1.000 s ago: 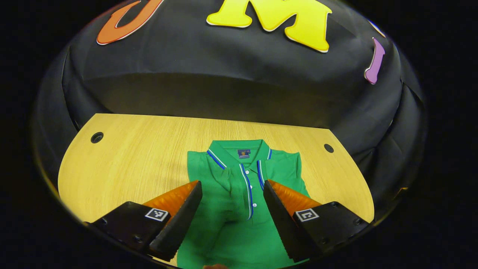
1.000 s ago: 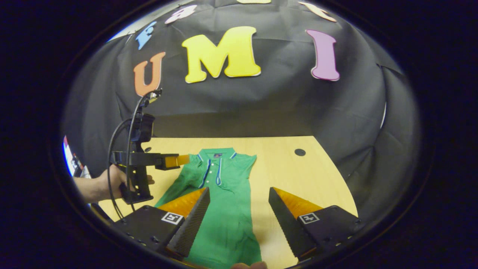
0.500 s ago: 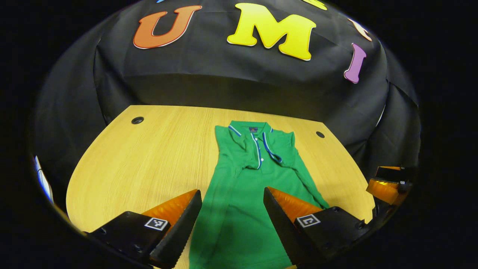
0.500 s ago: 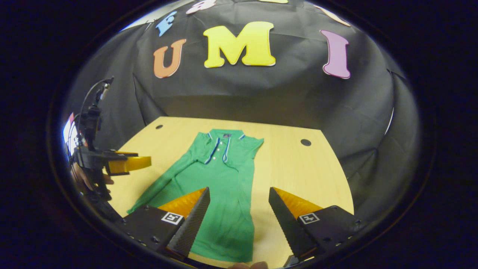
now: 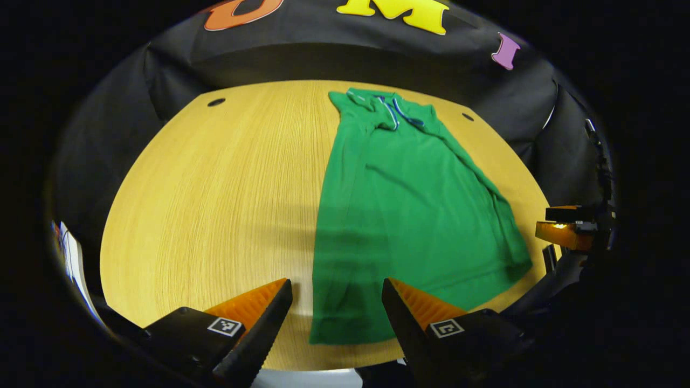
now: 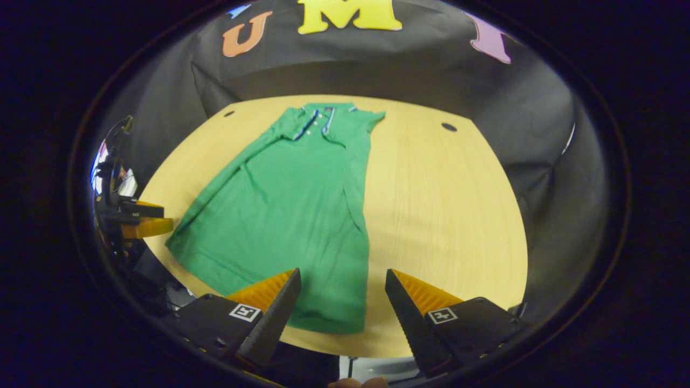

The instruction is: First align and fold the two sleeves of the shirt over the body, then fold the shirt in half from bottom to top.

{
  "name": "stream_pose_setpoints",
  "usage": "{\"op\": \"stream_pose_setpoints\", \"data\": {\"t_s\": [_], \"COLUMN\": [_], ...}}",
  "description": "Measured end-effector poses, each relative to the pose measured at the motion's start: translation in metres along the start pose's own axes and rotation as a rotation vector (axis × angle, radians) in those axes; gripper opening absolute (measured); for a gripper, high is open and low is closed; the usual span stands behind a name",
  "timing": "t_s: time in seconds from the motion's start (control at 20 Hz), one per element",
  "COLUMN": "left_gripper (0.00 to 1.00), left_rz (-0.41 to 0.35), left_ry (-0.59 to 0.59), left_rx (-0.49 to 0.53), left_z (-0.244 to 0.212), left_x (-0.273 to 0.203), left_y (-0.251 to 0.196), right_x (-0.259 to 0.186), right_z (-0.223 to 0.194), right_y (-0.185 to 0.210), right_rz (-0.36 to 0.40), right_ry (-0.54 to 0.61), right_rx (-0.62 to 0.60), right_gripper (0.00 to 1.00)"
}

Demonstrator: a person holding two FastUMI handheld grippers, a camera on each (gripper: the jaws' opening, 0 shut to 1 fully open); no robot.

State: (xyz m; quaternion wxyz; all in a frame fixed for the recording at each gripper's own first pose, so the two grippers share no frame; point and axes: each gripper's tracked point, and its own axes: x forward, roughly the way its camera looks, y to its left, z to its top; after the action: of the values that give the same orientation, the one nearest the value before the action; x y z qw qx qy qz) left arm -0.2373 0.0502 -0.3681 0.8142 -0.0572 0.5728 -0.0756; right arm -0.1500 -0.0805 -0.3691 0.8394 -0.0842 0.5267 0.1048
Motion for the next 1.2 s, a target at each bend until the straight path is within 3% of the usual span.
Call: {"op": "stream_pose_setpoints", "data": {"t_s": [0.5, 0.8, 1.0, 1.1, 1.2], "left_gripper": [1.0, 1.0, 1.0, 1.0, 0.86], "left_rz": [0.043, 0.087, 0.119, 0.124, 0.114], "left_ry": [0.066, 0.116, 0.145, 0.151, 0.153], "left_rx": [0.015, 0.06, 0.003, -0.015, -0.015], "left_z": [-0.024, -0.03, -0.031, -0.035, -0.035], "left_x": [0.014, 0.02, 0.019, 0.019, 0.018], "left_y": [0.015, 0.019, 0.016, 0.012, 0.006], "right_x": [0.029, 0.033, 0.032, 0.033, 0.034], "right_z": [-0.043, -0.049, -0.046, -0.048, -0.046], "right_y": [0.004, 0.004, 0.005, 0.011, 0.019], "right_rz": [-0.019, -0.001, 0.006, 0.017, 0.048], "right_ry": [0.143, 0.171, 0.18, 0.193, 0.189], "right_rx": [-0.029, 0.029, 0.028, 0.028, 0.018], "right_gripper": [0.97, 0.96, 0.93, 0.64, 0.35]}}
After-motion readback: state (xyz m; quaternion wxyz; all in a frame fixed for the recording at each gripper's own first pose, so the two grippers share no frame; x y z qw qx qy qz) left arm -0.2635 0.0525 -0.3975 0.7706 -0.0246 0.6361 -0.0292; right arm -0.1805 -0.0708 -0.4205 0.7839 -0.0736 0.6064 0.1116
